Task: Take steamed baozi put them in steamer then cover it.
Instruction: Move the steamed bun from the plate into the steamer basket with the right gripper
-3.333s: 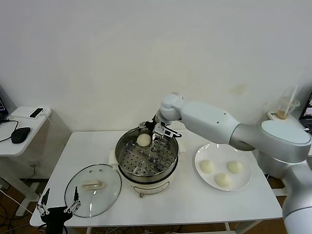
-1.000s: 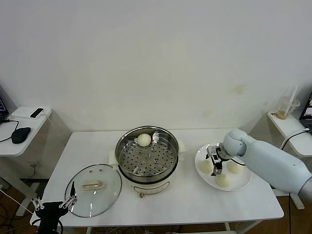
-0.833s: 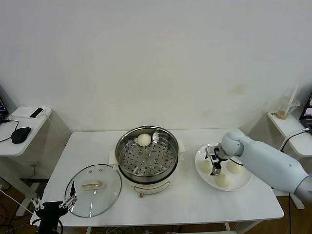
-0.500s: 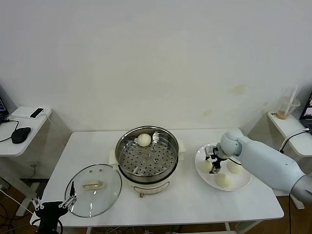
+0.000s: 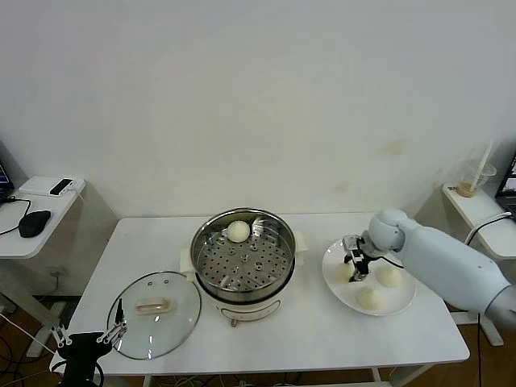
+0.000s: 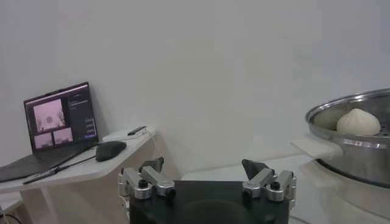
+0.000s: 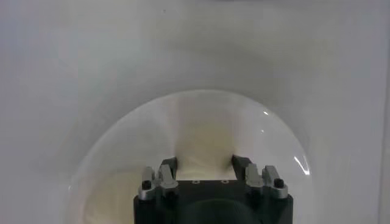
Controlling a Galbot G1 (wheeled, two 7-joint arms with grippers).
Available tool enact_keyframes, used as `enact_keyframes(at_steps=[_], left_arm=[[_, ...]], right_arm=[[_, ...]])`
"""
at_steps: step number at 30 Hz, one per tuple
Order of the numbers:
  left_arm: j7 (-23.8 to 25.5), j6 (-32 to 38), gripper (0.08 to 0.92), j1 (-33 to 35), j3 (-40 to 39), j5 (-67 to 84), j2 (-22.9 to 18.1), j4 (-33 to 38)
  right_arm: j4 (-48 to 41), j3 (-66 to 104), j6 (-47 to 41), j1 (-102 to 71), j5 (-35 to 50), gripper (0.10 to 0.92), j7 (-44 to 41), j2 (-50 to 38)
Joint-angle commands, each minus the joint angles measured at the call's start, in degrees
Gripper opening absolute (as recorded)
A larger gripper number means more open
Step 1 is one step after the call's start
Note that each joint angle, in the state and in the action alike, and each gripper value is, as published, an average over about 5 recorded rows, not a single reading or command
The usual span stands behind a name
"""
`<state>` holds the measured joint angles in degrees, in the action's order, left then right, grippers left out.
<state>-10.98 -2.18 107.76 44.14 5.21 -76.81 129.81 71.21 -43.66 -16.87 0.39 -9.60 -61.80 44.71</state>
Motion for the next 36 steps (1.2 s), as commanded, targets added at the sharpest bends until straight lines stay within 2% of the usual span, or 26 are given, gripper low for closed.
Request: enact_keyframes(at_steps=[1, 9, 17, 27, 36], left_arm=[[-0.05, -0.03, 0.823, 0.04, -0.04, -0.05, 0.08, 0.14], [-0.14, -0.29, 0.823, 0.09, -0.48, -0.16, 0.49, 0.83], [-0.16, -0.44, 0.823, -0.43, -0.31, 0.09, 0.86, 0.69], [-0.07, -0.42, 0.823, -0.73, -0.07, 0.14, 0.84, 0.18], [-0.1, -0.4, 0.823, -1.0, 0.55, 0.06, 0.39, 0.11]], right_arm=[[4.09, -1.36, -0.17, 11.07, 4.49, 0.577, -1.35, -4.29], [10.57, -8.73, -2.06, 24.44, 12.49, 0.579, -0.38, -5.63], [17.58, -14.44, -8.77, 31.24, 23.92, 0.586, 4.07, 3.43], [11.72, -16.66, -15.77, 27.09, 32.38, 0.594, 9.24, 20.55], [6.59, -19.22, -18.81, 22.52, 34.69, 0.595, 12.54, 28.3]])
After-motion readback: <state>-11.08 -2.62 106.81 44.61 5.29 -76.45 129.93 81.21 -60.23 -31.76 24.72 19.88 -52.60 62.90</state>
